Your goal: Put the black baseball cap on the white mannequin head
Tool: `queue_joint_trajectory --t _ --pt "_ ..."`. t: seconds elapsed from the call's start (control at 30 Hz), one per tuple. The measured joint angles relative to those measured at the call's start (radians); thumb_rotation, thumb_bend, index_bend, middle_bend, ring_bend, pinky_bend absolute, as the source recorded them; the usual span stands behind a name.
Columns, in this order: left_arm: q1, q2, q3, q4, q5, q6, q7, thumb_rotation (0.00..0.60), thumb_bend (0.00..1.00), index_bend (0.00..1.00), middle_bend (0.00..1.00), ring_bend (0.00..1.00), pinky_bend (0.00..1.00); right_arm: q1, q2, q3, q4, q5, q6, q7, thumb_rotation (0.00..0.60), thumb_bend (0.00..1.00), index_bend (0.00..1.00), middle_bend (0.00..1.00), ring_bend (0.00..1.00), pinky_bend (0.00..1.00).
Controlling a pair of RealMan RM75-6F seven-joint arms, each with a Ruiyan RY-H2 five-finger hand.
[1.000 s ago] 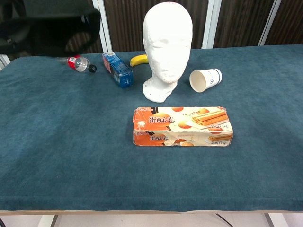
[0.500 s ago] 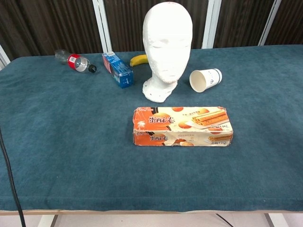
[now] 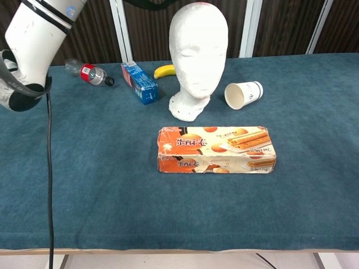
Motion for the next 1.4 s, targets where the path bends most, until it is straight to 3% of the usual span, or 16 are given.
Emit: queue_joint_trajectory --t 0.3,0.8,1.1,1.2,1.27,1.33,1.4 --pt "-0.014 -0.09 0.041 0.058 -0.002 -0.046 0.0 0.6 0.6 0.75 0.74 0.67 0.66 0.0 0.012 0.002 0.012 0.001 0.008 0.035 0.6 0.18 0.0 0.0 0.0 0.0" --pt "-0.021 -0.149 0.11 0.062 0.027 -0.008 0.059 0.6 0.61 0.75 0.75 0.67 0.66 0.002 0.015 -0.002 0.019 -0.02 0.019 0.058 0.6 0.18 0.0 0.0 0.0 0.0" --pt "0.039 -0.194 0.173 0.058 0.064 -0.019 0.1 0.6 0.52 0.74 0.75 0.67 0.62 0.008 0.017 -0.007 0.013 -0.038 0.022 0.054 0.6 0.18 0.0 0.0 0.0 0.0" --pt "0.054 -0.203 0.178 0.059 0.063 -0.038 0.104 0.6 0.43 0.57 0.62 0.58 0.56 0.006 0.018 -0.007 0.014 -0.037 0.026 0.058 0.6 0.18 0.0 0.0 0.0 0.0" --pt "0.067 -0.207 0.18 0.056 0.06 -0.05 0.105 0.6 0.4 0.37 0.44 0.44 0.49 0.005 0.019 -0.007 0.016 -0.037 0.029 0.06 0.6 0.18 0.0 0.0 0.0 0.0" --pt "0.08 -0.213 0.177 0.047 0.051 -0.063 0.108 0.6 0.35 0.14 0.21 0.24 0.37 0.004 0.019 -0.008 0.017 -0.036 0.029 0.061 0.6 0.18 0.0 0.0 0.0 0.0" --pt "0.095 -0.219 0.172 0.027 0.041 -0.07 0.109 0.6 0.33 0.03 0.08 0.09 0.29 0.004 0.018 -0.008 0.017 -0.035 0.027 0.06 0.6 0.18 0.0 0.0 0.0 0.0"
